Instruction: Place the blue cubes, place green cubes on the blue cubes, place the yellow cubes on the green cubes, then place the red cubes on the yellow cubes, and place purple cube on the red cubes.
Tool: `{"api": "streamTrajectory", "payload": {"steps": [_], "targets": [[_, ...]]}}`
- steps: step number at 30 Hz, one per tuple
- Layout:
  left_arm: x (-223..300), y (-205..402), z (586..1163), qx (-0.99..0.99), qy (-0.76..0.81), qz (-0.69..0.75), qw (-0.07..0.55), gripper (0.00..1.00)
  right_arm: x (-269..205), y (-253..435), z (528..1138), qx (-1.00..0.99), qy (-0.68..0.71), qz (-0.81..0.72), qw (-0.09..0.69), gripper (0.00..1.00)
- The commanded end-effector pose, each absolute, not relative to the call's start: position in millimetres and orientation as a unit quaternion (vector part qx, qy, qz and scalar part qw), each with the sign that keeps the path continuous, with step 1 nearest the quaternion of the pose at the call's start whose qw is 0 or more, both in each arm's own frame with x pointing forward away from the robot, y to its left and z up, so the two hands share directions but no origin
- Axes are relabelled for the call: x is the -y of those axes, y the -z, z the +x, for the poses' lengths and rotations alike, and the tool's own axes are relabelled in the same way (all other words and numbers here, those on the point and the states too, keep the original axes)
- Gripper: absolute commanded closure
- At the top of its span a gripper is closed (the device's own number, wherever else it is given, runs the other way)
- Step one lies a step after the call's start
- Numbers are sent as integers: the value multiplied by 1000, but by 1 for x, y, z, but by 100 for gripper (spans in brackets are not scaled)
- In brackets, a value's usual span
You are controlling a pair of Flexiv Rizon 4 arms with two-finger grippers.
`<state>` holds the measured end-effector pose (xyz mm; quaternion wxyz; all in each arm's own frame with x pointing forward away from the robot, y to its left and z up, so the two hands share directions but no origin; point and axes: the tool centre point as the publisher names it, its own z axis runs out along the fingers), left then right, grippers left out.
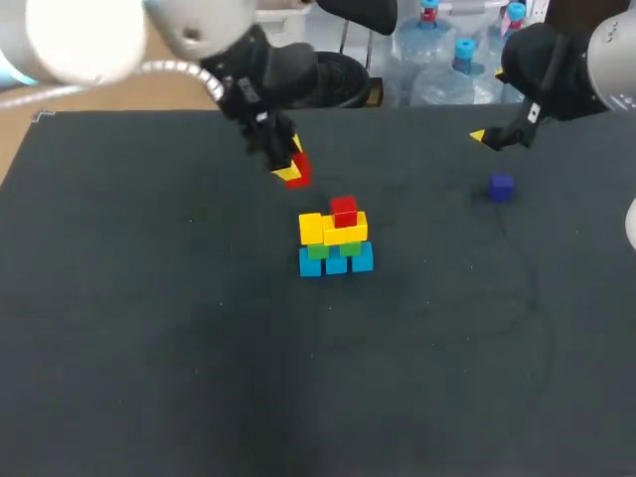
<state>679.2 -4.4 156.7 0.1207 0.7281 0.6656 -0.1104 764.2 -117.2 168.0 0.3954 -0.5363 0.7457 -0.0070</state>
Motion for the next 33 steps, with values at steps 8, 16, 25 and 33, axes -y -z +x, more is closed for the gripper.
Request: {"api": "streamTrajectory", "payload": {"steps": [8,16,25,33], "targets": [[25,-147,709,-699,174,693,-30,100,115,-167,761,-746,39,-519,416,0],[22,-147,705,-722,160,672,-47,100,115,-167,761,-746,39,-519,416,0],[44,-144,689,-724,114,678,-56,100,115,-167,761,-746,39,-519,416,0],[39,-133,670,-756,87,649,-25,100,115,-167,761,-746,39,-519,416,0]]}}
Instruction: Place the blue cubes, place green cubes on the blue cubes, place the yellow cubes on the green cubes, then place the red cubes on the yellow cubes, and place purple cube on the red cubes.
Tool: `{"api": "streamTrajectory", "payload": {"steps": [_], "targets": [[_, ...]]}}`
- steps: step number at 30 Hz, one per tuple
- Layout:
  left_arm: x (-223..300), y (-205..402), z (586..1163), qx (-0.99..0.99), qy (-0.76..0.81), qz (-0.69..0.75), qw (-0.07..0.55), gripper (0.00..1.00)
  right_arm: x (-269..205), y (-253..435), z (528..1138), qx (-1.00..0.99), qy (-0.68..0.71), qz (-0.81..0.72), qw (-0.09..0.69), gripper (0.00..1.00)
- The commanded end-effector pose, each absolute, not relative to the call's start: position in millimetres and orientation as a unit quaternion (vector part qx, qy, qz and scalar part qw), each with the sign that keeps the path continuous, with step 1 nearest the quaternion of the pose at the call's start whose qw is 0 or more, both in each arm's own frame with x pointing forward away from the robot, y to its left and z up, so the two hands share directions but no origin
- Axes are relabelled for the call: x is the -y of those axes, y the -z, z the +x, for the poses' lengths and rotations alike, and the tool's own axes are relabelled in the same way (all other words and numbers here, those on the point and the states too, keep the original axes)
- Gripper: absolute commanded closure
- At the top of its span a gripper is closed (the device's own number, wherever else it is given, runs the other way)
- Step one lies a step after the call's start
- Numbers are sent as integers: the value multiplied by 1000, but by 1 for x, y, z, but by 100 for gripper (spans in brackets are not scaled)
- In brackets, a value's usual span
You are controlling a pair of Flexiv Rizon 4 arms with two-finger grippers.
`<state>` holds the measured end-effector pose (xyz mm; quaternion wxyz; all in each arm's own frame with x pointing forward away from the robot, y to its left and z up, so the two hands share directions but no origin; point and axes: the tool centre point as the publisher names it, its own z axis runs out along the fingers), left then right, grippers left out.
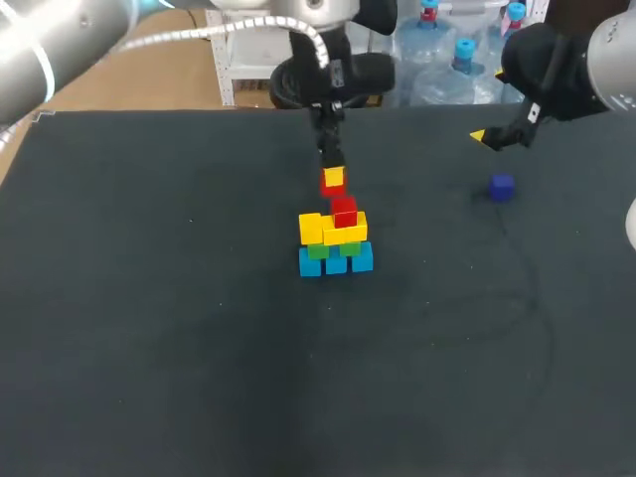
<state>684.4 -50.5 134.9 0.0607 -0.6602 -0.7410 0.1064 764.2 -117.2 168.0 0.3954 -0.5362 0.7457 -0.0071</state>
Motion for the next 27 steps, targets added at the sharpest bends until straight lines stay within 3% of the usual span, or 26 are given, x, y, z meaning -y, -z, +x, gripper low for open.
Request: {"api": "streamTrajectory", "payload": {"steps": [1,10,27], "targets": [[37,-134,670,760,-81,-645,22,100,115,-167,761,-746,39,-519,416,0],[29,-139,655,776,-48,-629,-14,100,115,-167,761,-746,39,-519,416,0],[25,-123,651,745,-57,-665,-25,100,115,-167,761,-746,39,-519,416,0]]}}
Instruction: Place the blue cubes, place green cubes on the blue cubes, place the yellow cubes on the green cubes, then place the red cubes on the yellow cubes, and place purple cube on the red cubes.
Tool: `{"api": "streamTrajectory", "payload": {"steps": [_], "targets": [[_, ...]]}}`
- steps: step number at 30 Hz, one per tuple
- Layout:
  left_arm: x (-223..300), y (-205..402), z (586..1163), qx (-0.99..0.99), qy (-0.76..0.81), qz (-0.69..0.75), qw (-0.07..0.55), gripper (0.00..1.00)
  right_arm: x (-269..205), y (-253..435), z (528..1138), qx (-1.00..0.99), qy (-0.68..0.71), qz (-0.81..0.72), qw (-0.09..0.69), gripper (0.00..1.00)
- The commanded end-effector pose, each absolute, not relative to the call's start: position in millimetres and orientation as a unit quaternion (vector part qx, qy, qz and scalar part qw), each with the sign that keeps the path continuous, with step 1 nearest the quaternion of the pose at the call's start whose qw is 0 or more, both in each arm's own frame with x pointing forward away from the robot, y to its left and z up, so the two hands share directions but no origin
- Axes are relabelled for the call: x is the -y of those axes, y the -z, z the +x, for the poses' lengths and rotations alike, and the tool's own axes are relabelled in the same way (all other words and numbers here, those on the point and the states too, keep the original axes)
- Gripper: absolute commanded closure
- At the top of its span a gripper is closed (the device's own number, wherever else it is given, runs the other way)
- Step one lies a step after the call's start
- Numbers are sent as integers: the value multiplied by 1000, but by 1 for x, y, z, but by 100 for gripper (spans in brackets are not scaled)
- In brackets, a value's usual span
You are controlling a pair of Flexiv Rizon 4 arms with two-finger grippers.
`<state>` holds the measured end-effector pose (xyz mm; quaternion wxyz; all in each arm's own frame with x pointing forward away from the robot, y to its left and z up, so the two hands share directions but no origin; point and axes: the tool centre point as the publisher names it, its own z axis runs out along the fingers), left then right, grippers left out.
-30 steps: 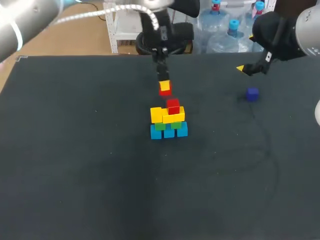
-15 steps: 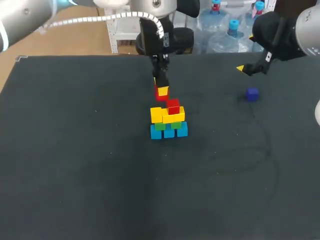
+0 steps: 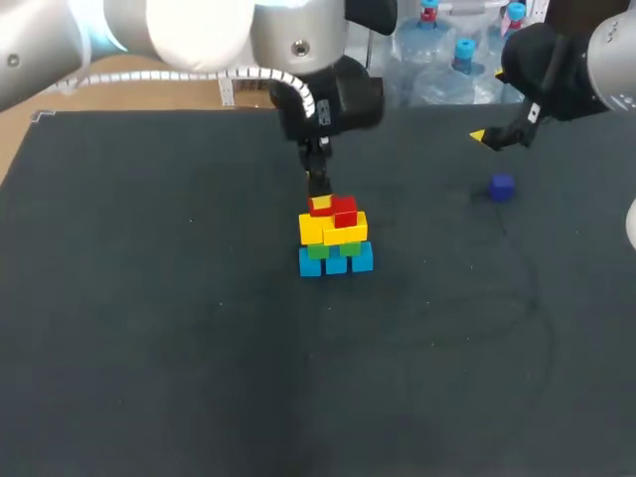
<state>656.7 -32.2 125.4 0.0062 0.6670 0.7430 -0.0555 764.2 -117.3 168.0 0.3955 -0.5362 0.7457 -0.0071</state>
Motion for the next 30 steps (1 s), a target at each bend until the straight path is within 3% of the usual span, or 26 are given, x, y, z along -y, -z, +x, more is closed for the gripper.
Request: {"api": "streamTrajectory", "payload": {"steps": [1,30], "targets": [[25,-122,651,-744,58,665,25,100,115,-167,761,-746,39,-519,416,0],[30,-102,659,-716,80,692,46,100,115,-167,761,-746,39,-519,416,0]]}}
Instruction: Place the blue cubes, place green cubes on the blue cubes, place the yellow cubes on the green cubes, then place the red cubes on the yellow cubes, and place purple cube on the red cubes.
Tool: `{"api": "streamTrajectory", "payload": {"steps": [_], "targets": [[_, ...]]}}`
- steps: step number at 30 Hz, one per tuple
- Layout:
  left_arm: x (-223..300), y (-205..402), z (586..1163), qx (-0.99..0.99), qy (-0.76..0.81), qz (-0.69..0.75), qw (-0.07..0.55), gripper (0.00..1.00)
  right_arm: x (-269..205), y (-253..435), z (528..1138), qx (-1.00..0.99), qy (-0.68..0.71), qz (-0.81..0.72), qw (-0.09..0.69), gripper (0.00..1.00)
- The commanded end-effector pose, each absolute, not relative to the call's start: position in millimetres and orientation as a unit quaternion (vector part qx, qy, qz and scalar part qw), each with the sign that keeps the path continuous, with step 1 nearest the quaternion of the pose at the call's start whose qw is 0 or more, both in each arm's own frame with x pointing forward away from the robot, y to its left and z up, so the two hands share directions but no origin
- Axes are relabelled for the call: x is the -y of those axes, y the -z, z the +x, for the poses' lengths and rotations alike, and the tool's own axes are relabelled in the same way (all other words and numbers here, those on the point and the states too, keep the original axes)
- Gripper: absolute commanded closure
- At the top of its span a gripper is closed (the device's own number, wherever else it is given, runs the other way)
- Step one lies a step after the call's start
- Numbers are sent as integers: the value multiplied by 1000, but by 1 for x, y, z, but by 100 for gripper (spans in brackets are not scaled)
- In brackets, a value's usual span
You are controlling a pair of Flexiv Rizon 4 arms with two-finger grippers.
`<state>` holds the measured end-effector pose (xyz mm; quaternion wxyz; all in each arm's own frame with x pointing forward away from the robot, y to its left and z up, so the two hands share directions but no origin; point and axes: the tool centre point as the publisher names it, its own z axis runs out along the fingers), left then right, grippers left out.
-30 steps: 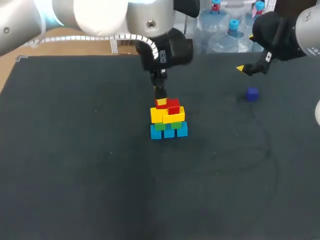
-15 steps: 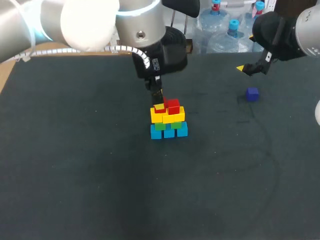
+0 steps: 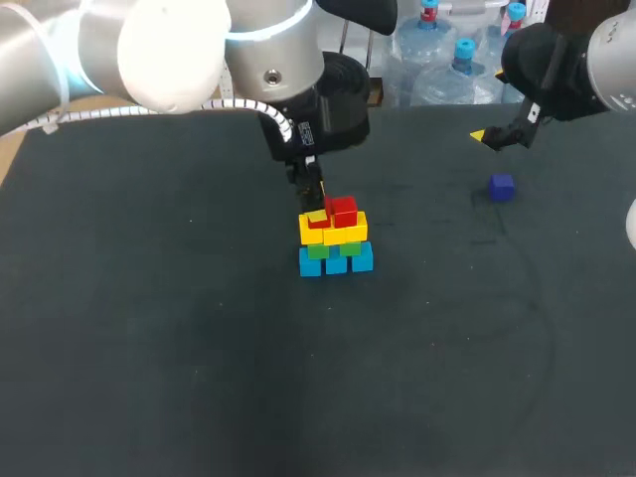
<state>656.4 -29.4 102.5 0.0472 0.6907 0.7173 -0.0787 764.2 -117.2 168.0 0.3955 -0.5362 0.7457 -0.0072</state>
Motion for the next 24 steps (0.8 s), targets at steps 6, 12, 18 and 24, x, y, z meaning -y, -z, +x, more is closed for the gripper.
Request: {"api": "streamTrajectory", "payload": {"steps": [6,12,18,24], "targets": [[33,-100,661,-714,82,694,44,100,115,-167,761,-746,39,-519,416,0],[35,-98,663,-711,84,697,41,100,115,-167,761,-746,39,-519,416,0],[36,-98,663,-709,85,699,39,100,115,-167,761,-746,39,-519,416,0],[36,-96,663,-707,85,701,36,100,115,-167,761,-746,39,-519,416,0]]}}
